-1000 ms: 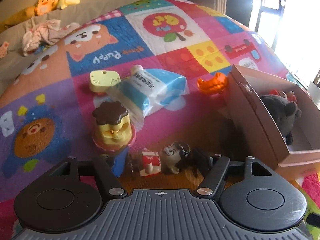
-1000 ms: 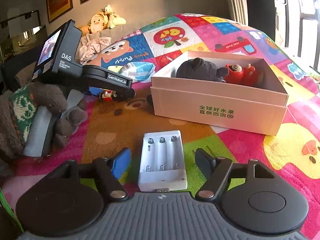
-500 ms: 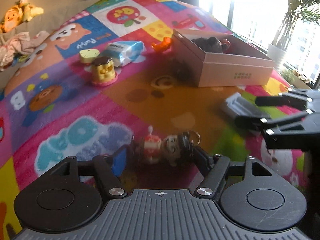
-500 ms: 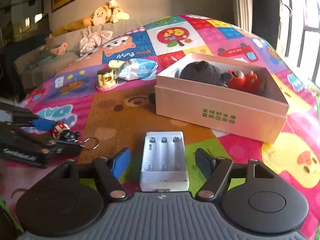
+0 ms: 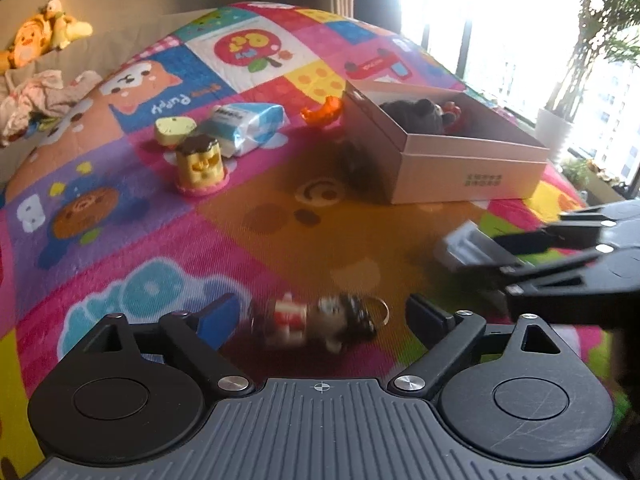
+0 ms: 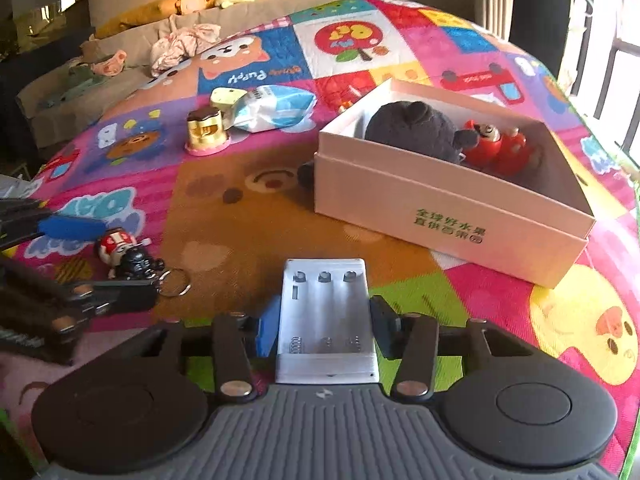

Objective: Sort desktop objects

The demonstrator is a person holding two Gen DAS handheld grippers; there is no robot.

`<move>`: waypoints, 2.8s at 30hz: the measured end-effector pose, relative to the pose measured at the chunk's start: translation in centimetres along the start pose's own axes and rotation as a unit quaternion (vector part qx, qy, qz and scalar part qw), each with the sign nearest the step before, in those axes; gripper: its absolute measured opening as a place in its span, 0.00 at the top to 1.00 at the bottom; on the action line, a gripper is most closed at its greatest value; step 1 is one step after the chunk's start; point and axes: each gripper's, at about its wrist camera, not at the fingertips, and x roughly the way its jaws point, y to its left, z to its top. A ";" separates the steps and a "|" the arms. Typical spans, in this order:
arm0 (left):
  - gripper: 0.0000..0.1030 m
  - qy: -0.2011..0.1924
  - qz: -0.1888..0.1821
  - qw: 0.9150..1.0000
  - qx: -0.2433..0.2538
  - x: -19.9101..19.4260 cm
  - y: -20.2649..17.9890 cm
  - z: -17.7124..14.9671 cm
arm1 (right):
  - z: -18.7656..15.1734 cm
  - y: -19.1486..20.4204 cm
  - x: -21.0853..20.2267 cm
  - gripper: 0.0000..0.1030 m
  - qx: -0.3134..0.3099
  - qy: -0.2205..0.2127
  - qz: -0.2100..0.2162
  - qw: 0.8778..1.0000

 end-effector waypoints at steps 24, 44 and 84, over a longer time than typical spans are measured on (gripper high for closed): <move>0.33 -0.154 -0.100 0.976 0.120 0.7 -11.6 14.7 | 4.8 -10.8 -20.2 0.54 0.036 -0.253 -0.097 0.962; 0.07 -0.051 -0.011 0.998 0.030 1.3 -1.5 3.0 | 10.6 -15.0 -1.9 0.54 0.127 -0.108 -0.050 0.985; 0.02 -0.078 0.008 0.987 -0.140 2.7 7.7 0.8 | 20.5 3.9 20.8 0.89 -0.250 0.136 -0.149 0.947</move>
